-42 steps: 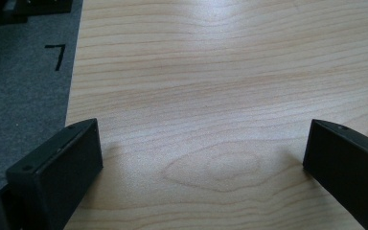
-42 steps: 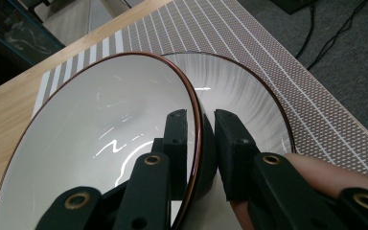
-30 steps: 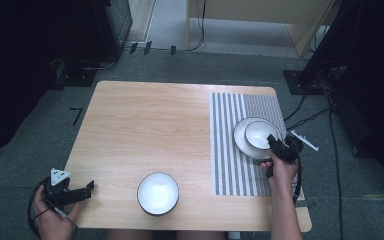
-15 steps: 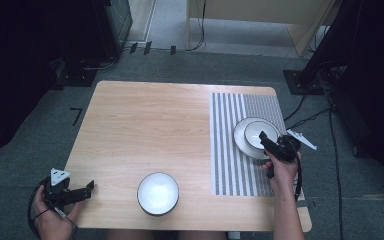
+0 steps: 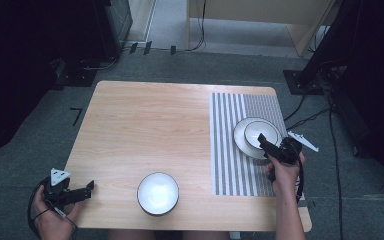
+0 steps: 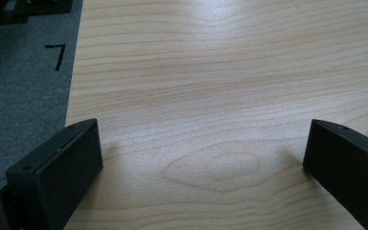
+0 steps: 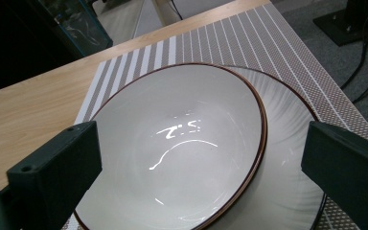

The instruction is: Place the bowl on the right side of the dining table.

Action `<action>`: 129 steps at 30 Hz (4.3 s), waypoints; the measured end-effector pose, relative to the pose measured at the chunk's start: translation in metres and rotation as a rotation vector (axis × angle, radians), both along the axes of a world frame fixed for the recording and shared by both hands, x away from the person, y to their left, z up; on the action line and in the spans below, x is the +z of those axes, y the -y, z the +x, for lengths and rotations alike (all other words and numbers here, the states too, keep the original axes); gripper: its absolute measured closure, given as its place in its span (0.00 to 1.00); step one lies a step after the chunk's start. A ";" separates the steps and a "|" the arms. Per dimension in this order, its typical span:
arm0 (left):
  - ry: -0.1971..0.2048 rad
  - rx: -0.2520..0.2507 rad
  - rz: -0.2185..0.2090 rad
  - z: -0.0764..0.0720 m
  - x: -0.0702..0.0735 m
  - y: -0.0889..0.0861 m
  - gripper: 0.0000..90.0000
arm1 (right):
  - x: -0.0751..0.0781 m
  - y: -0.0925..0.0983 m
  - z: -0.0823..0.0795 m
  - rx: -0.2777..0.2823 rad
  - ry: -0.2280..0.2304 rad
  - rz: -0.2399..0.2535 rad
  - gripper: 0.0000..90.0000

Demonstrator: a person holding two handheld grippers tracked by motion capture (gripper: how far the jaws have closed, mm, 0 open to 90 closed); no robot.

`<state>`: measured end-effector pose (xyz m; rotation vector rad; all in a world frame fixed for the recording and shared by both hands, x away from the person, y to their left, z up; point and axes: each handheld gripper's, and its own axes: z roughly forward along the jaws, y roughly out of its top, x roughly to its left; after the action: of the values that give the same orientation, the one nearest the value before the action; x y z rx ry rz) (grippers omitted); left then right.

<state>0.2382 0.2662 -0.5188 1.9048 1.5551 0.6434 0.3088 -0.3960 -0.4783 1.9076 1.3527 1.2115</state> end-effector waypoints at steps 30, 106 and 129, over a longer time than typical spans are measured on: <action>0.001 0.002 -0.003 0.001 0.000 0.000 0.00 | 0.008 -0.007 -0.033 0.023 0.036 -0.068 0.00; 0.002 -0.001 -0.006 0.002 0.000 0.000 0.00 | -0.005 -0.007 -0.081 0.006 -0.023 -0.141 0.00; 0.001 -0.001 -0.005 0.002 0.000 0.000 0.00 | -0.017 0.006 -0.102 0.007 -0.068 -0.173 0.00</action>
<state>0.2399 0.2664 -0.5188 1.9013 1.5534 0.6400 0.2070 -0.4020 -0.4950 1.8373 1.4510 1.0064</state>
